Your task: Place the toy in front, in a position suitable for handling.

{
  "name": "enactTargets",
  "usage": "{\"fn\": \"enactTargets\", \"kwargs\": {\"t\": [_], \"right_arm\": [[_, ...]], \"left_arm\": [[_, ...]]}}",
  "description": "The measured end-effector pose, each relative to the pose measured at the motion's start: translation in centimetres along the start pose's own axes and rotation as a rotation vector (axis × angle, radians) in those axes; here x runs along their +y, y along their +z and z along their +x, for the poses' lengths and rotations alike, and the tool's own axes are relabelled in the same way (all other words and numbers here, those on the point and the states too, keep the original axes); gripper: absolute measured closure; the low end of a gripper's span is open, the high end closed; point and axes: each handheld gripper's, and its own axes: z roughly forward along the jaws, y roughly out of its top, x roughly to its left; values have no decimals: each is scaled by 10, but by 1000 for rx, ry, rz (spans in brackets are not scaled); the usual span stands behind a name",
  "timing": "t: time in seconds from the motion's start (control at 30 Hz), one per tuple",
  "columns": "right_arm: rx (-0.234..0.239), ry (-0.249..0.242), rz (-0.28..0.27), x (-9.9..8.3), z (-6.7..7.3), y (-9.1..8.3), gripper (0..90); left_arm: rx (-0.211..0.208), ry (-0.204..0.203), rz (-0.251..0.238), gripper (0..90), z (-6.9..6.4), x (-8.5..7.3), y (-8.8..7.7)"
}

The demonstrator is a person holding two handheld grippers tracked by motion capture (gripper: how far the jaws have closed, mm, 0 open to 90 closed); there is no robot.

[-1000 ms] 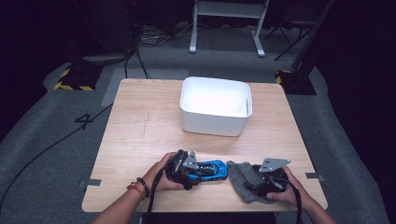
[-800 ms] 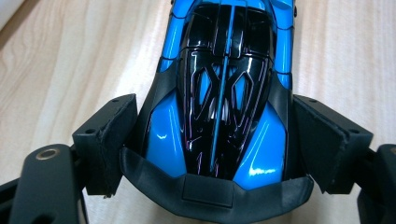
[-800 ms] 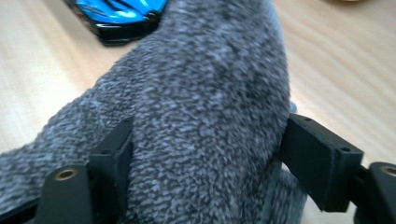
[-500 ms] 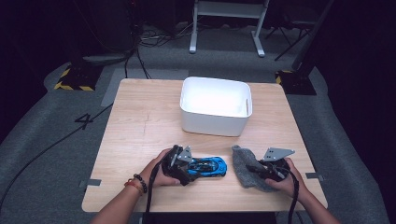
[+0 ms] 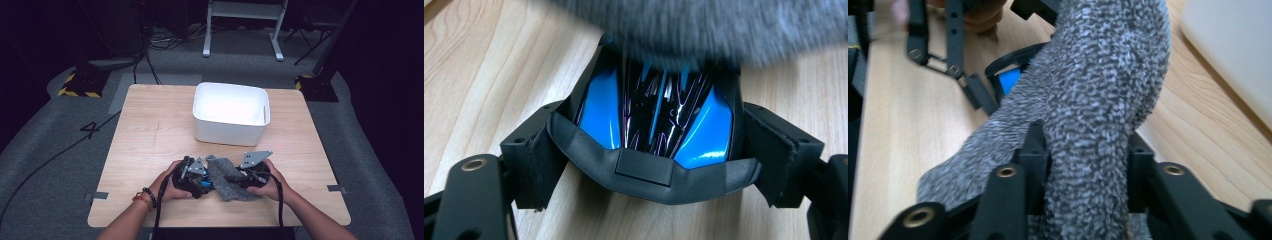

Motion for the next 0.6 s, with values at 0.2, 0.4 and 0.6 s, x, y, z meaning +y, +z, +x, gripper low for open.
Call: {"fn": "enactTargets", "kwargs": {"t": [0.2, 0.4, 0.6], "right_arm": [[-34, -9, -17, 3, -1, 12, 477], [-32, 17, 3, -4, -9, 3, 532], [-75, 62, 49, -24, -24, -14, 553]], "left_arm": [[1, 0, -10, 196, 0, 1, 3], [-2, 6, -4, 198, 0, 3, 3], [-7, 12, -8, 198, 0, 2, 3]]}}
